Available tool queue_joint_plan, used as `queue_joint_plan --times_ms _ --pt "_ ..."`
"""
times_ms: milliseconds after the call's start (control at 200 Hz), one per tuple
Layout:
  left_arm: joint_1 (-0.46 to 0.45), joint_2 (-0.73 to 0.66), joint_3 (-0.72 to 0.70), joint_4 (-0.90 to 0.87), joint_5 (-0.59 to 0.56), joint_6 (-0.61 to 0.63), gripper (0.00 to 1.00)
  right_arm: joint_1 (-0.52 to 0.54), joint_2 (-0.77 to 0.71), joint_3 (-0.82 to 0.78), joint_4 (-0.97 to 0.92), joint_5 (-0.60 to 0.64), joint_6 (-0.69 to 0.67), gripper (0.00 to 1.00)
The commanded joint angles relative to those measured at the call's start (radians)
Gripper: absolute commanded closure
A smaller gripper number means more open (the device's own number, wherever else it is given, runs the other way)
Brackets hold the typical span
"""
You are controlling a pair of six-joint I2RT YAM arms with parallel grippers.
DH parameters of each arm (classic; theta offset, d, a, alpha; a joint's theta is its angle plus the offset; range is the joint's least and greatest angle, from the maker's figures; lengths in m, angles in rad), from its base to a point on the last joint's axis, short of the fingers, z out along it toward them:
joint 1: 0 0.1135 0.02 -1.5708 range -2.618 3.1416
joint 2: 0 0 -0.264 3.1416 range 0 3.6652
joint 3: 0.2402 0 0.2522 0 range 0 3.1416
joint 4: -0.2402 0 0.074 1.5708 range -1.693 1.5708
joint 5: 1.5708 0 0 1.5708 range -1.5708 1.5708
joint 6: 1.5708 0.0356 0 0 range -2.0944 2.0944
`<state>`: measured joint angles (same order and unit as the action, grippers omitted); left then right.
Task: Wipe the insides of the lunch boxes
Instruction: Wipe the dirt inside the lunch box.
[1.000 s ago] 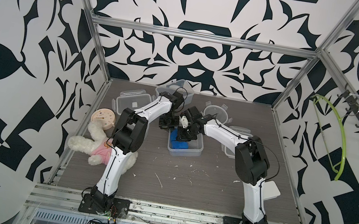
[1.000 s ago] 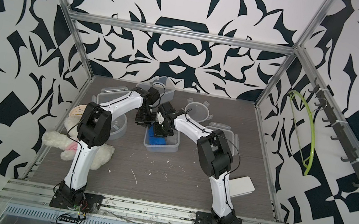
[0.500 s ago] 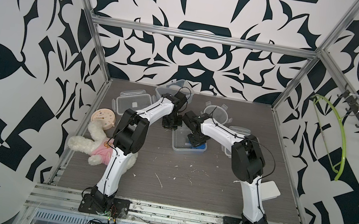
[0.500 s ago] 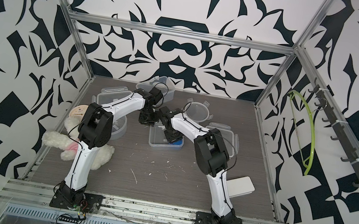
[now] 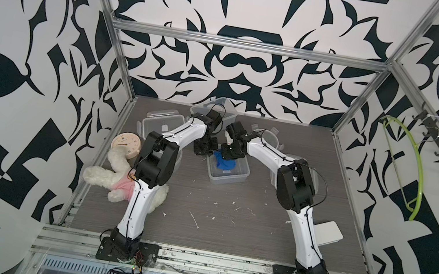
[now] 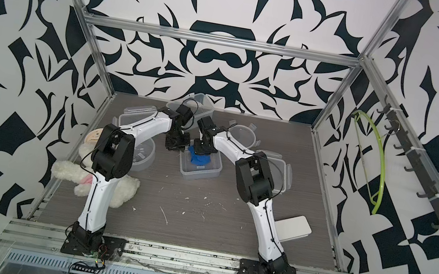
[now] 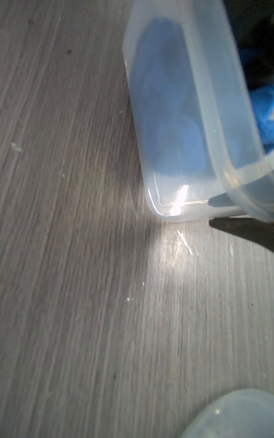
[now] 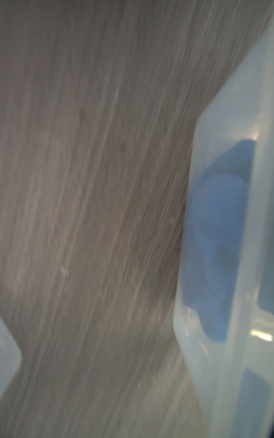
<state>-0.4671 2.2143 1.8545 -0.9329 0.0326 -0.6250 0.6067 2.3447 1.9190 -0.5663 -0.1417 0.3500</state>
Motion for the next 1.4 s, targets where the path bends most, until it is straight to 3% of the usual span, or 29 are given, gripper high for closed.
queue_joint_plan --times_ms 0,85,220,455,635,685,895,1100,1225,1395 --pt "-0.039 -0.028 0.025 -0.037 0.1 0.071 1.0 0.006 -0.087 -0.115 0.33 -0.246 0.092 1.0" --pt "-0.039 -0.012 0.038 -0.042 0.116 0.071 1.0 -0.018 -0.168 -0.218 0.479 -0.318 0.139 1.0" --pt "-0.04 0.011 0.049 -0.051 0.138 0.07 1.0 -0.047 -0.204 -0.218 0.556 -0.343 0.184 1.0" --pt "-0.04 -0.027 -0.015 -0.052 0.107 0.07 1.0 -0.106 -0.298 -0.303 0.467 0.139 0.2 1.0" --pt "-0.038 -0.015 -0.034 -0.06 0.106 0.076 1.0 -0.157 -0.463 -0.483 0.505 0.324 0.213 1.0" --pt "-0.038 -0.006 -0.026 -0.064 0.111 0.077 1.0 -0.156 -0.486 -0.477 0.448 0.403 0.182 1.0" --pt "-0.038 0.011 0.012 -0.076 0.119 0.077 1.0 -0.111 -0.484 -0.401 0.234 0.524 0.007 1.0" --pt "-0.038 0.015 0.04 -0.089 0.111 0.082 1.0 0.078 -0.35 -0.332 0.184 0.537 -0.233 1.0" --pt "-0.038 0.012 0.049 -0.091 0.109 0.081 1.0 0.107 -0.259 -0.3 0.153 0.415 -0.171 1.0" --pt "-0.036 0.01 0.063 -0.092 0.1 0.082 1.0 0.109 -0.273 -0.374 0.218 0.182 -0.066 1.0"
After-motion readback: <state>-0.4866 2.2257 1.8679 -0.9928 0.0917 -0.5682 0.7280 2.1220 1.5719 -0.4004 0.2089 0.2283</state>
